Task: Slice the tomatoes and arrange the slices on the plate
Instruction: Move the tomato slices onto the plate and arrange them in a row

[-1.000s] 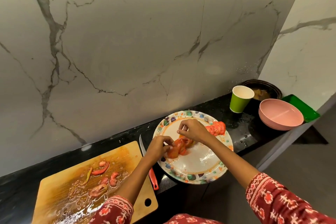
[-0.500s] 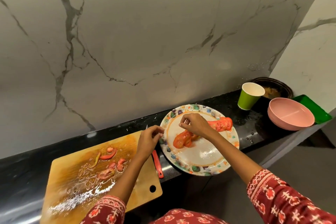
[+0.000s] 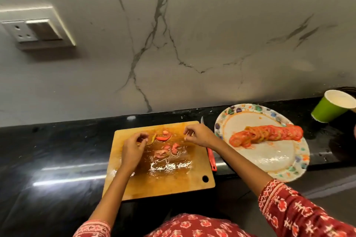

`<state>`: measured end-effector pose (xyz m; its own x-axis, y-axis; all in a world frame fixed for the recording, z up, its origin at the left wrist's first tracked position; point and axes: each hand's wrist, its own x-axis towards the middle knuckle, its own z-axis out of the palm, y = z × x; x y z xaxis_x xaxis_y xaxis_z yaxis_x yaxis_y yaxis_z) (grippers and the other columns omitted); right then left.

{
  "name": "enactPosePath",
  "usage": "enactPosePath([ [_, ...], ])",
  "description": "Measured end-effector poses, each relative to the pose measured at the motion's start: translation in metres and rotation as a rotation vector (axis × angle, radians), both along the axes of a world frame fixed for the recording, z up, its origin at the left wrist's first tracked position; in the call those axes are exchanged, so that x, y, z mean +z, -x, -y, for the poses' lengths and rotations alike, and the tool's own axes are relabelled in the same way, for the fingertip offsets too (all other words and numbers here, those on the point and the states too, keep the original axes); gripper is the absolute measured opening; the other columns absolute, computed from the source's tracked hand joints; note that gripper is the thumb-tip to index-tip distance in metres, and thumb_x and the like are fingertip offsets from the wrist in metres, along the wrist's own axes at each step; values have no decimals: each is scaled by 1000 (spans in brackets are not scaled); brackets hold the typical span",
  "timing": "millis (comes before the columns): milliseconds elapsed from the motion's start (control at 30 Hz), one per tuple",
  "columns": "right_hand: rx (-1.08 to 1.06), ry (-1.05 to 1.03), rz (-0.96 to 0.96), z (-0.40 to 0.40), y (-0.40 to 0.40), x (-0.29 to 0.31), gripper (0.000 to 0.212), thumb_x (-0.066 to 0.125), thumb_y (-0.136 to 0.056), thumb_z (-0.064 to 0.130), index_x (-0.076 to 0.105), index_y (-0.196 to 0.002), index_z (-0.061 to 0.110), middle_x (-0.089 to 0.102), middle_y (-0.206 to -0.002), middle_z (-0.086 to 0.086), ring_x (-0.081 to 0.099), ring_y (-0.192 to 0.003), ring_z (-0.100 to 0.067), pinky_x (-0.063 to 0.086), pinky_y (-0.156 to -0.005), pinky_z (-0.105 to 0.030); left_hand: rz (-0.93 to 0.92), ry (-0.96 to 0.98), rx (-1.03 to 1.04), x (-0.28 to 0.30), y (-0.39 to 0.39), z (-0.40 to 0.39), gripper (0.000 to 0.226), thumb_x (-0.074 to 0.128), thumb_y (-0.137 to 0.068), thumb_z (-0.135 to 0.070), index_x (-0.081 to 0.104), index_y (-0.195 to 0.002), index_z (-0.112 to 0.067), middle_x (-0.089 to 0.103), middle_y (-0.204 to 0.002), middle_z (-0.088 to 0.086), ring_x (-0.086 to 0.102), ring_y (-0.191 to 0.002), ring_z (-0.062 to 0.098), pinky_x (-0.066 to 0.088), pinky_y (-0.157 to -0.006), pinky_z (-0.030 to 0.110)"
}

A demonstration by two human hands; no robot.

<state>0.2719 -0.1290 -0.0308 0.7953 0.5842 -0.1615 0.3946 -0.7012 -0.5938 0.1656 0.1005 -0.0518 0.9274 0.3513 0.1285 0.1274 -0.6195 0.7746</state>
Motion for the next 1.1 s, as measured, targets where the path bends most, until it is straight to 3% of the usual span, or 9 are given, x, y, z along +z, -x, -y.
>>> enactPosePath([
  [167,164,123,28,-43,13,-2,28,64,-86,16,63,-114,15,66,-111,-3,60,-103,-17,48,-83,-28,-77,-26,-63,1,8,-26,19,62,-86,-8,65,-103,-15,63,-97,-6,57,-87,3,42,-73,8],
  [300,198,197,33,-51,15,-8,25,62,-87,10,64,-112,14,66,-100,-6,60,-91,-17,48,-75,-27,-128,-25,-140,1,2,-22,21,65,-83,-10,65,-102,-19,64,-101,-5,57,-87,3,43,-69,9],
  [367,202,230,25,-49,14,-7,20,61,-87,9,66,-107,11,64,-92,-6,57,-82,-16,43,-67,-22,-193,-74,-220,2,-2,-15,22,65,-83,-12,64,-104,-19,64,-104,-4,55,-88,2,43,-69,10],
  [500,213,241,-6,-46,13,-8,7,64,-83,8,63,-89,11,59,-87,-1,53,-80,-11,40,-65,-22,-325,-212,-399,3,-7,0,26,66,-83,-20,62,-109,-20,63,-110,-3,56,-97,7,47,-84,18],
  [633,169,185,-62,-43,11,-8,13,65,-81,6,58,-84,17,57,-84,3,50,-70,-5,38,-60,-17,-374,-290,-456,3,-12,4,26,65,-84,-24,62,-110,-21,62,-103,-7,55,-91,4,42,-72,12],
  [767,95,96,-146,-40,8,-6,14,67,-80,3,61,-89,12,57,-75,5,52,-66,-4,42,-63,-15,-418,-250,-474,4,-12,2,11,65,-84,-24,62,-94,-23,58,-85,-11,52,-76,3,35,-59,11],
  [967,93,63,-175,-40,8,-5,9,66,-83,5,66,-92,4,66,-90,-9,58,-78,-11,47,-70,-21,-408,-135,-440,1,-4,-6,9,65,-84,-20,58,-83,-26,60,-85,-8,51,-71,2,41,-64,16],
  [1100,70,58,-159,-41,10,-4,4,66,-83,8,65,-86,9,60,-85,-1,54,-75,-8,43,-64,-15,-368,-83,-404,1,-1,-13,11,65,-83,-17,59,-83,-26,60,-87,-6,51,-74,6,42,-66,19],
])
